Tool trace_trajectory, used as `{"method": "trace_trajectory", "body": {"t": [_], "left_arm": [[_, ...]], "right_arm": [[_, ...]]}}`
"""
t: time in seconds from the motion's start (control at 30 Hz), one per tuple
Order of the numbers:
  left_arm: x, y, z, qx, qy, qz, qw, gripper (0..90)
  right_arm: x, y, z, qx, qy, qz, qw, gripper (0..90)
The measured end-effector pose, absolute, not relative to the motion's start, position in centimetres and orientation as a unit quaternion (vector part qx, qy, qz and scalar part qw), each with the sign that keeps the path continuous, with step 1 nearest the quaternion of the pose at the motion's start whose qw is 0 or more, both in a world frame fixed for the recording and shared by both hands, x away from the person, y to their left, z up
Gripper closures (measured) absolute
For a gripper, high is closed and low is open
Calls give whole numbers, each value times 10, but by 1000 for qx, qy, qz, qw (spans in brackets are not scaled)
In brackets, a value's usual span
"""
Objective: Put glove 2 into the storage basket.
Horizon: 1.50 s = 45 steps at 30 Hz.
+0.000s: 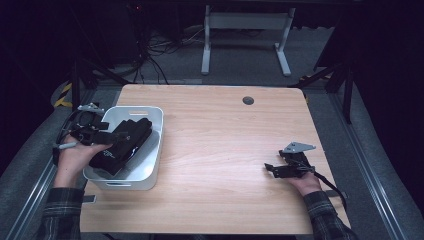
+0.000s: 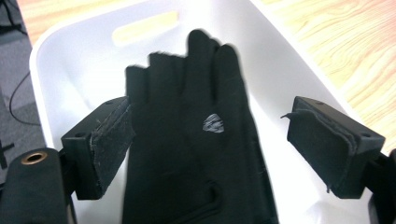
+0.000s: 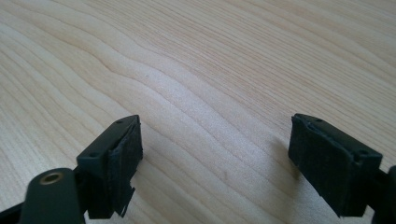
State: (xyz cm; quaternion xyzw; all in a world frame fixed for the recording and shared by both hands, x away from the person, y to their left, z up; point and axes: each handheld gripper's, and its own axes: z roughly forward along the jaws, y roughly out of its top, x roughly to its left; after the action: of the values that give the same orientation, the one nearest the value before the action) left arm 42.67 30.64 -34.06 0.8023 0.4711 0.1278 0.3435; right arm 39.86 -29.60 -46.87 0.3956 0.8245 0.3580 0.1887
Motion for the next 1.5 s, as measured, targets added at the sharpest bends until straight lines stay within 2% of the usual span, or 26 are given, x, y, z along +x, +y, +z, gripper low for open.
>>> {"method": "trace_trajectory", "body": {"t": [0.4,0.73,1.03,1.5], "left_arm": [[407,257,-323,815,409,126,391,155],[397,195,-323,834,338,99,425,155],[394,151,-337,845,309,87,427,154],[388,98,-384,857,281,63,427,154]], "right_arm": [[399,-296,-469,396,825,358,189,180],[399,-296,-469,395,825,358,189,179],[398,-296,-469,395,825,358,188,180],[399,-296,-469,395,825,358,188,180]]}}
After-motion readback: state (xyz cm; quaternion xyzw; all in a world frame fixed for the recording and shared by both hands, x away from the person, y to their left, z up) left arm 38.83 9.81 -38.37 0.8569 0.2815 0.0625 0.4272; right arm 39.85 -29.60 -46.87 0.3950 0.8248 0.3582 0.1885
